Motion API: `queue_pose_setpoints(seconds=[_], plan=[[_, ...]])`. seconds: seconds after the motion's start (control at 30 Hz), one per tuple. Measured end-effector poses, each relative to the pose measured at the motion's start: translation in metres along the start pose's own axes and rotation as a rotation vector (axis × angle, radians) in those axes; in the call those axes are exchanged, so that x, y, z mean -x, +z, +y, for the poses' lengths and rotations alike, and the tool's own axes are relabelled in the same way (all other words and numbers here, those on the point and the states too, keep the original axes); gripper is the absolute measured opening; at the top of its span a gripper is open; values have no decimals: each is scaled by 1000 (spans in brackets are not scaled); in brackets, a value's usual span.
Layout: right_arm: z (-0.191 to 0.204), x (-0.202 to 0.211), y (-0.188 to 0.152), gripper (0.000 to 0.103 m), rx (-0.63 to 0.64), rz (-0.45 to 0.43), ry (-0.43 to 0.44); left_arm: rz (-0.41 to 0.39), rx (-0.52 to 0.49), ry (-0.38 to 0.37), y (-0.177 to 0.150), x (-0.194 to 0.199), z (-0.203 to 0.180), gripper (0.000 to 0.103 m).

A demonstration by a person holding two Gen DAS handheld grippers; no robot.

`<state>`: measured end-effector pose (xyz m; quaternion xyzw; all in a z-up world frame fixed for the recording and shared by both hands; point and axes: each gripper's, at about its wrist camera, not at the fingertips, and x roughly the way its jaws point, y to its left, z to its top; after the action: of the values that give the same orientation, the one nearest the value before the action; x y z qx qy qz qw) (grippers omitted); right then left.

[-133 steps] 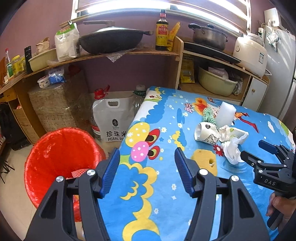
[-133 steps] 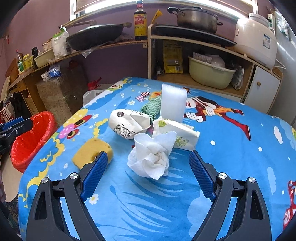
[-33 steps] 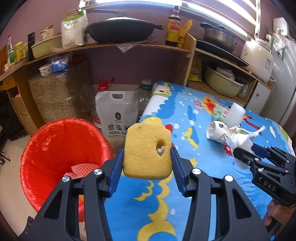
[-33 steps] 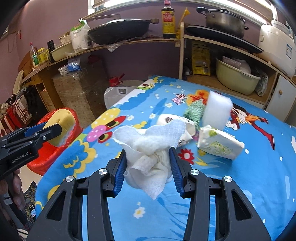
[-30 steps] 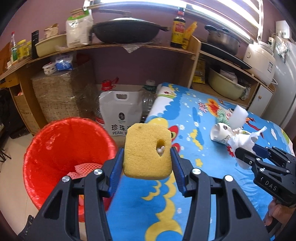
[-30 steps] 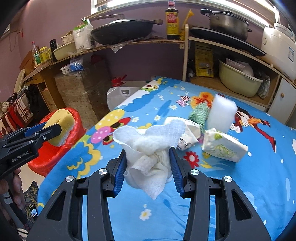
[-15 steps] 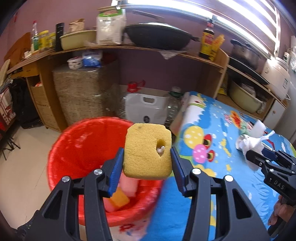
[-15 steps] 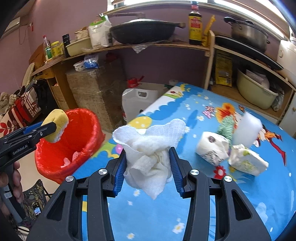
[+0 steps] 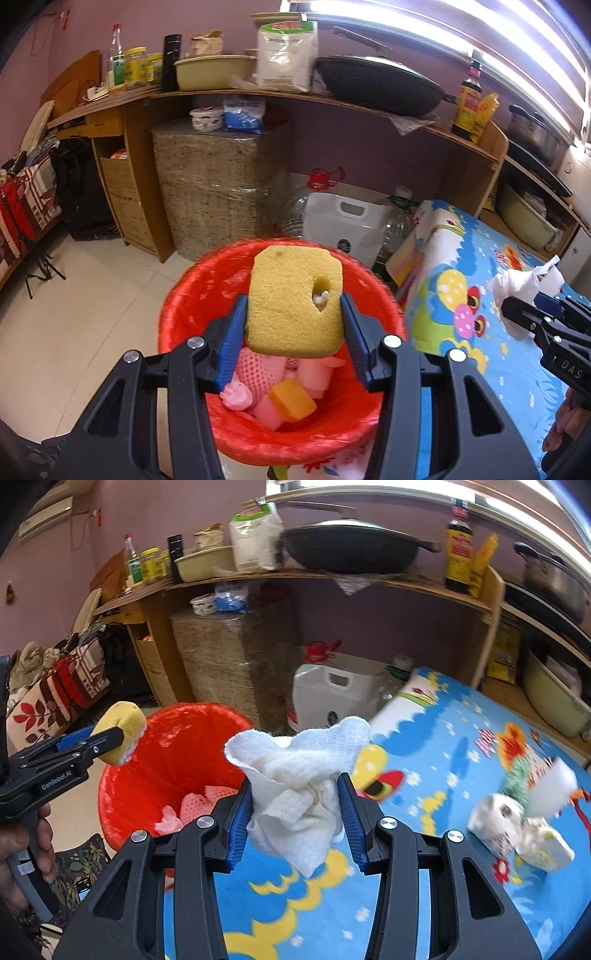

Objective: Collect trash
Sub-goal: 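Carry the tissue and sponge over the red bin with both tools, then open both tools to drop the tissue and sponge into the bin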

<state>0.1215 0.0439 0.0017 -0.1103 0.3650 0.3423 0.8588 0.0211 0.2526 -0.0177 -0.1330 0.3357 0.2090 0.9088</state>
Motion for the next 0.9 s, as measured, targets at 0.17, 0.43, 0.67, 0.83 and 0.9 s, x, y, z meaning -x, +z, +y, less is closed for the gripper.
queue_pose_setpoints(seconds=[0.17,0.43,0.67,0.83,0.9], plan=[[23,-13,13,43,37,2,37,-5,18,23,3,-1,17,49],[57,-33,30,43,83,15,87,0,32,48,9,-9,36,49],[78,-45,43,44,121,17,118,-5,37,55,15,-11,45,50],[80,-49,53,58,134,11,117,-6,38,64,20,-13,48,52],[80,-50,55,64,140,7,111,-8,41,67,20,-12,48,58]])
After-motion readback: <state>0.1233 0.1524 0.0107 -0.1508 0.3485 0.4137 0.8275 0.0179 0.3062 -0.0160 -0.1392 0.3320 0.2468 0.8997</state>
